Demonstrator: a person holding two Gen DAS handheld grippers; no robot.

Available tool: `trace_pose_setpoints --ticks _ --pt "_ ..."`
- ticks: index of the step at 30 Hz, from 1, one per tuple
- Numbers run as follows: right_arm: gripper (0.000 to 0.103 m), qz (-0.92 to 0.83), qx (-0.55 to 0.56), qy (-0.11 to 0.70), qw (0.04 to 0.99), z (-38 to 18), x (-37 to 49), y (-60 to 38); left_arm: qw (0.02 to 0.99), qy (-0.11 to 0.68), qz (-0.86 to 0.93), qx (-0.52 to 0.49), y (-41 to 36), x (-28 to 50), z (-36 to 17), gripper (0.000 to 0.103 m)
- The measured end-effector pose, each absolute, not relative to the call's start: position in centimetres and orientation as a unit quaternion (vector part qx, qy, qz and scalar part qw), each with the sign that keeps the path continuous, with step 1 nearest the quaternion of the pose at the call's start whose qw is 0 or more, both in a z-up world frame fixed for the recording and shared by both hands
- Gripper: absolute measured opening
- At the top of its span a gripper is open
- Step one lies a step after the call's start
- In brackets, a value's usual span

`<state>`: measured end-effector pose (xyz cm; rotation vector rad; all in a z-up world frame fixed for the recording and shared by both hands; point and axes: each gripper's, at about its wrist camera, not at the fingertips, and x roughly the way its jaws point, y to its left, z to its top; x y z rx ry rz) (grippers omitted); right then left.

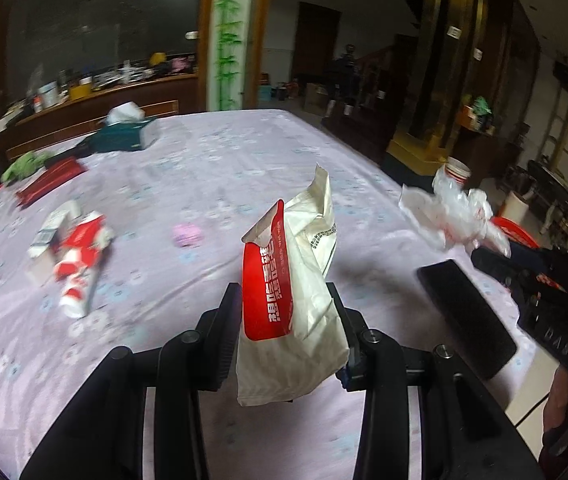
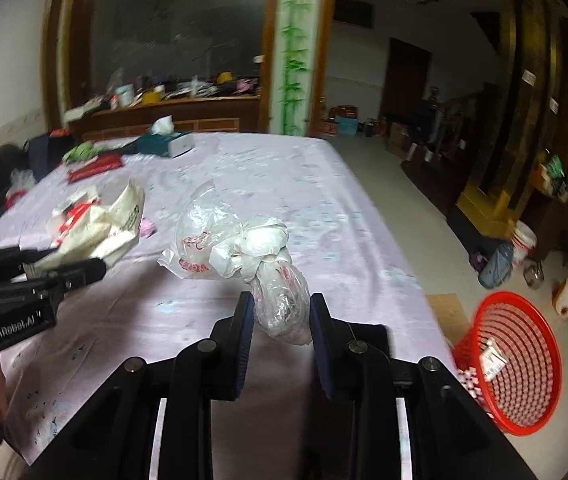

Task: Collect trash
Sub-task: 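Carry the paper bag and plastic bag over the red wastebasket with both tools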

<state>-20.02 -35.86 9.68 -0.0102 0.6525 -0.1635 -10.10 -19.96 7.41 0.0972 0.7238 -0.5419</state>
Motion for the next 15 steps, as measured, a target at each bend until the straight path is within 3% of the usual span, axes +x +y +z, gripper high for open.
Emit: trace_pose_setpoints --ticks 15 --pt "0.031 -0.254 0.131 0.288 0.914 11.4 -30.2 -55.1 0.802 0.372 -0.458 0.092 -40.3 -14.2 8.9 0.038"
